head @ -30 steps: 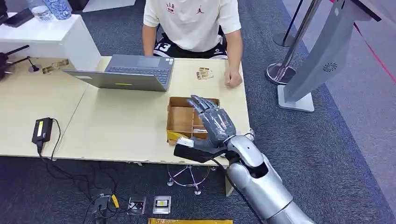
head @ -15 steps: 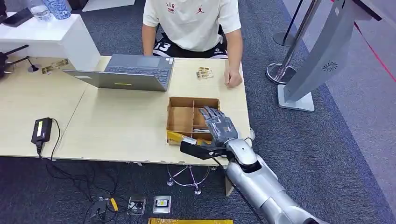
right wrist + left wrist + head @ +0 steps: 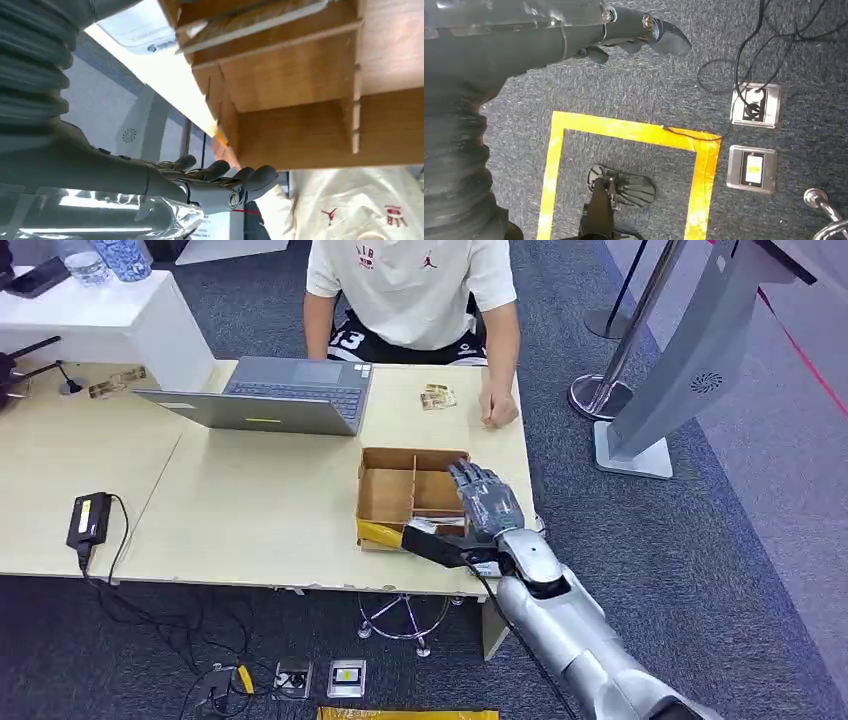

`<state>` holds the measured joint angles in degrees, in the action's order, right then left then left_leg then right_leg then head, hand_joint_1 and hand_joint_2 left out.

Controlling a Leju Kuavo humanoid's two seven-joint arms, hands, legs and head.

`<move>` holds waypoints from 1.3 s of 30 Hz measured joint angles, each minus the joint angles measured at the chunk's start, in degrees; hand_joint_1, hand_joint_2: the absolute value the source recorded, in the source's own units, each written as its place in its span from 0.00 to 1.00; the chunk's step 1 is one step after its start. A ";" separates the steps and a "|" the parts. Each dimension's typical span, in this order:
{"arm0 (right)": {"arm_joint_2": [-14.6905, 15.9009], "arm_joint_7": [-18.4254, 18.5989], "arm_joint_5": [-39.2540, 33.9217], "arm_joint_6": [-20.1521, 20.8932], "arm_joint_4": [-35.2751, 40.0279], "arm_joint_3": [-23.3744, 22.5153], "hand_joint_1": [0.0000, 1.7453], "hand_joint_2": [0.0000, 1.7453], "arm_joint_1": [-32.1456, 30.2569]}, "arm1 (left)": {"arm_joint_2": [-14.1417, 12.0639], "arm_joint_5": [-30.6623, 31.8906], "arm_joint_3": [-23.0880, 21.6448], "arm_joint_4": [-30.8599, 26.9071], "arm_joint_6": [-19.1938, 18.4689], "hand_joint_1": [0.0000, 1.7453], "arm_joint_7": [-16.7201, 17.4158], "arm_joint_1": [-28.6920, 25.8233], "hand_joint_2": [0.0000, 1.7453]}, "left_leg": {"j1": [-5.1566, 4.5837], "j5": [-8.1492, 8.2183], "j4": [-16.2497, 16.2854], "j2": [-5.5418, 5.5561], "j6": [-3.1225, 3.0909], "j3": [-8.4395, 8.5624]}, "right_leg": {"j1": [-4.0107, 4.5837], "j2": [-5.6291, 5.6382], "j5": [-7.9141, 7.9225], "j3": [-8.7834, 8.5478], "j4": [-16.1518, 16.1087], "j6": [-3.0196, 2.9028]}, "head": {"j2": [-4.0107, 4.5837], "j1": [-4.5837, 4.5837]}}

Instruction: Pass the card to the sensor for recognition and then transmit it.

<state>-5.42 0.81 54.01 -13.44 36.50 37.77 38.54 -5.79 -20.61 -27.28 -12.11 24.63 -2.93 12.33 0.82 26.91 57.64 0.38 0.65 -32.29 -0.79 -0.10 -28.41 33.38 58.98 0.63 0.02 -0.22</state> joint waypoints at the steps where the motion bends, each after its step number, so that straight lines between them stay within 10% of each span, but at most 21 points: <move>1: 0.04 -0.11 -0.04 0.00 0.00 -0.48 0.10 1.00 0.12 | 0.00 0.28 -0.02 0.00 0.00 0.00 0.15 0.01 1.00 | 0.00 0.00 0.00 0.00 0.00 0.00 | 0.00 0.00 0.00 0.00 0.00 0.00 | -0.02 0.00; 18: 0.00 -2.01 0.42 2.71 3.67 -2.84 0.04 1.00 0.40 | -0.02 0.13 0.00 0.00 0.11 0.00 -0.02 -0.03 1.00 | 0.00 0.00 0.00 -0.04 0.00 0.01 | 0.00 0.06 0.01 -0.01 0.01 -0.01 | 0.00 0.00; 39: 1.16 0.04 1.84 24.13 25.69 -2.77 0.00 1.00 -5.78 | -0.92 1.59 0.13 0.15 -0.04 0.00 -0.42 -0.28 1.00 | 0.00 0.00 0.00 -0.07 0.00 0.04 | 0.00 0.08 0.01 0.02 0.00 -0.01 | 0.00 0.00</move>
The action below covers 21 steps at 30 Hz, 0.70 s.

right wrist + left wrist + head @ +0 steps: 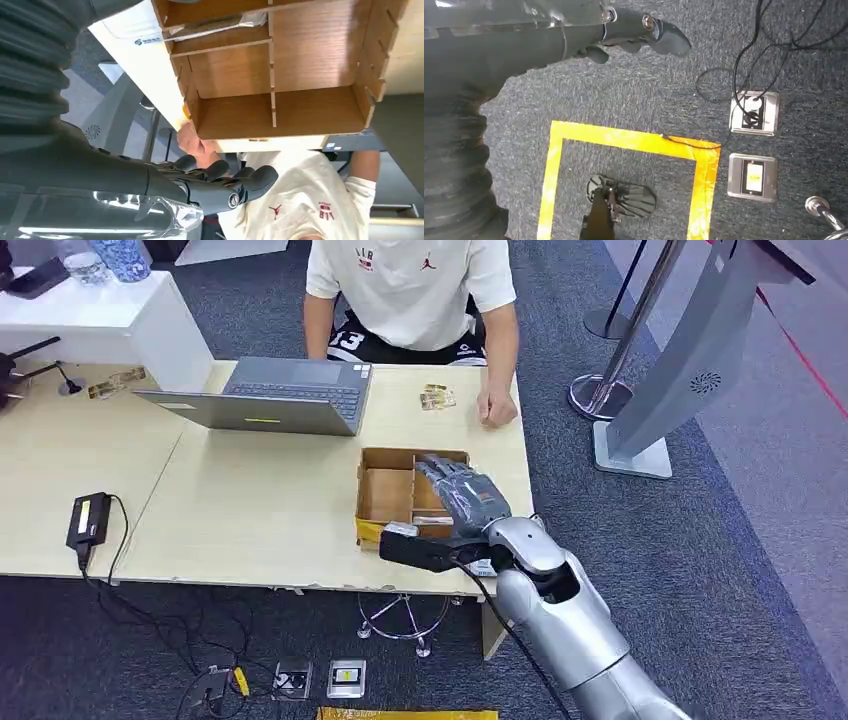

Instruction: Pass the card to the sensor for recognition and then transmit it.

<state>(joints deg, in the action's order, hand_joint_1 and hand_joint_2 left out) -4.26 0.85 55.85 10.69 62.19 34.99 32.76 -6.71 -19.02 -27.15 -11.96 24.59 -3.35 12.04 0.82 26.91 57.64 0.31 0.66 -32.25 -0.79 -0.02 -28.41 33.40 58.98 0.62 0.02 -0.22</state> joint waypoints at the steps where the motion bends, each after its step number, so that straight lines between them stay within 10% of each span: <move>1: 0.11 0.07 0.13 0.09 0.72 0.00 0.00 1.00 -0.41 | -0.04 0.15 0.00 0.00 -0.02 0.00 0.07 0.05 1.00 | 0.00 0.00 0.00 0.00 0.00 0.00 | 0.00 0.00 0.00 0.00 0.00 0.00 | 0.00 0.00; 21: 2.36 1.95 1.68 -0.85 5.38 0.00 0.01 1.00 -2.35 | -0.52 4.68 -0.13 0.00 -0.70 0.00 3.54 2.19 1.00 | 0.00 0.00 0.00 -0.07 0.00 -0.01 | 0.00 0.03 0.01 0.00 0.00 0.00 | 0.00 0.00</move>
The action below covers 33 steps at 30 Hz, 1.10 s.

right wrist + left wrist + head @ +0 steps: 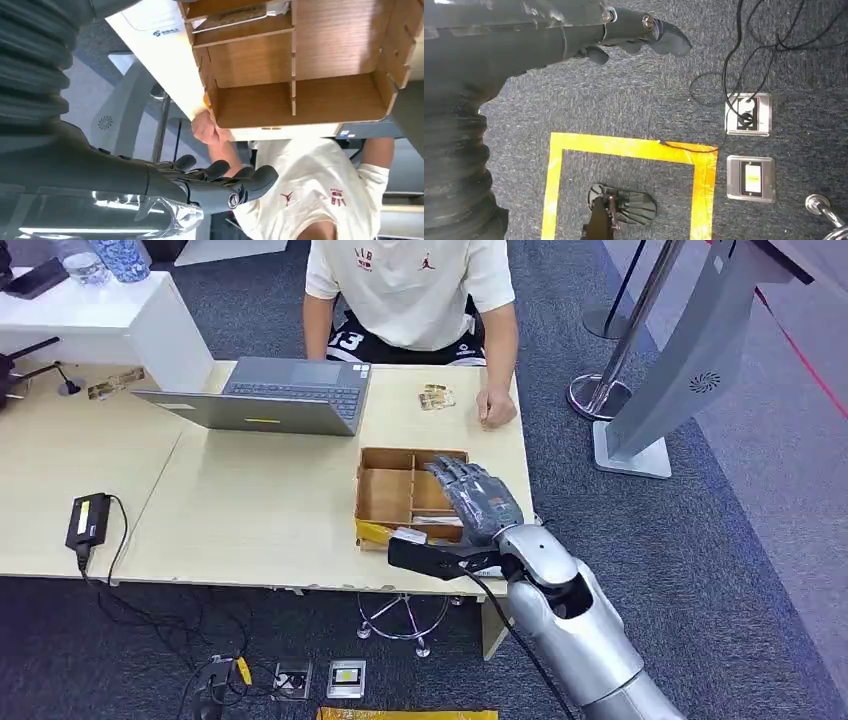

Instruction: Pass the card to the sensor for recognition and then transmit it.

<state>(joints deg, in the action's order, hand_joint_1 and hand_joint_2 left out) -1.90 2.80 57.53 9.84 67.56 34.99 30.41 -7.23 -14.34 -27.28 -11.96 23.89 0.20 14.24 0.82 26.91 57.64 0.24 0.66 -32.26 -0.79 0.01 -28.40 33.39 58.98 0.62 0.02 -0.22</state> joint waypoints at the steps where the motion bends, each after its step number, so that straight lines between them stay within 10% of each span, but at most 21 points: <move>1: -0.09 -0.18 0.09 -0.62 -0.69 0.00 0.00 1.00 0.20 | 0.00 0.11 0.00 0.00 -0.02 0.00 0.09 0.17 1.00 | 0.00 0.00 0.00 0.00 0.00 -0.01 | 0.00 -0.01 0.00 0.00 0.00 0.00 | -0.02 0.00; 33: -5.31 -3.41 -1.42 -4.38 -15.30 0.04 0.02 1.00 4.02 | 0.02 -0.63 0.92 0.00 0.07 0.00 -0.81 -0.65 1.00 | 0.00 0.00 0.00 0.01 0.00 -0.05 | 0.00 -0.03 0.00 0.00 0.00 0.00 | 0.00 0.00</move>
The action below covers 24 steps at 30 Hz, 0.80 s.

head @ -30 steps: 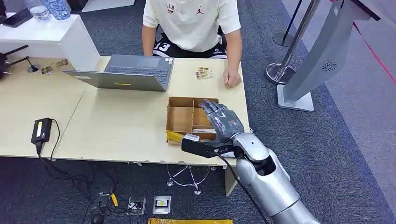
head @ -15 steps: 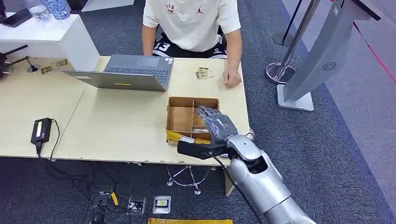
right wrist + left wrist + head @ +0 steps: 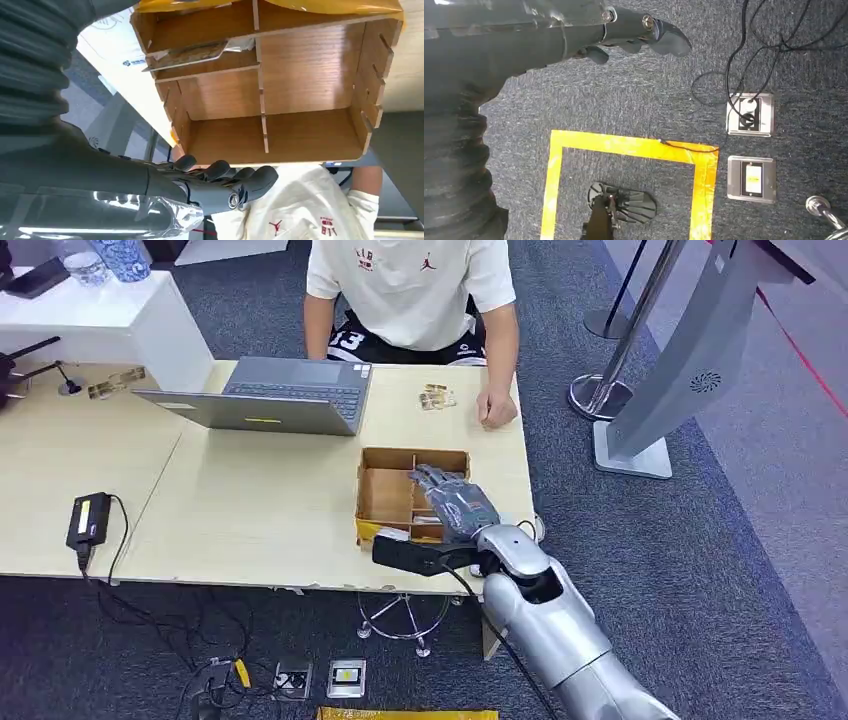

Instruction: Pass the card to the sensor for recognition and then transmit it.

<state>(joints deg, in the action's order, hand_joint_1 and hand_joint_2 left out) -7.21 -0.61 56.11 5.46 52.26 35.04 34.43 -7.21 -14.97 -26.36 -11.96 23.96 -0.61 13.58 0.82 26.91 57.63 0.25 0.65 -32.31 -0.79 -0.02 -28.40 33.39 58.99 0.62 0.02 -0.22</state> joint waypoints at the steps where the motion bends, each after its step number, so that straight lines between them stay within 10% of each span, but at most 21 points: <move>1: -0.02 -0.11 0.00 -0.15 -0.48 0.00 0.02 1.00 0.26 | 0.04 0.04 0.20 0.00 -0.02 0.00 0.00 -0.02 1.00 | 0.00 0.00 0.00 0.00 0.00 0.00 | 0.00 0.00 0.00 0.00 0.00 0.00 | 0.00 0.02; 24: -2.32 -2.56 1.24 -3.04 -10.60 0.04 0.06 1.00 4.02 | 0.44 1.01 0.35 0.02 -0.15 0.00 0.22 -0.02 1.00 | 0.00 0.00 0.00 0.00 0.00 0.01 | 0.00 0.01 0.00 0.00 0.00 0.00 | 0.00 0.00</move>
<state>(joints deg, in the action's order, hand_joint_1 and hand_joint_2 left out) -9.53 -3.17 57.35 2.43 41.66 35.08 38.45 -6.78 -13.97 -26.01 -11.93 23.80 -0.39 13.56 0.82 26.91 57.63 0.25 0.65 -32.30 -0.79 -0.01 -28.40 33.40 58.99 0.62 0.02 -0.22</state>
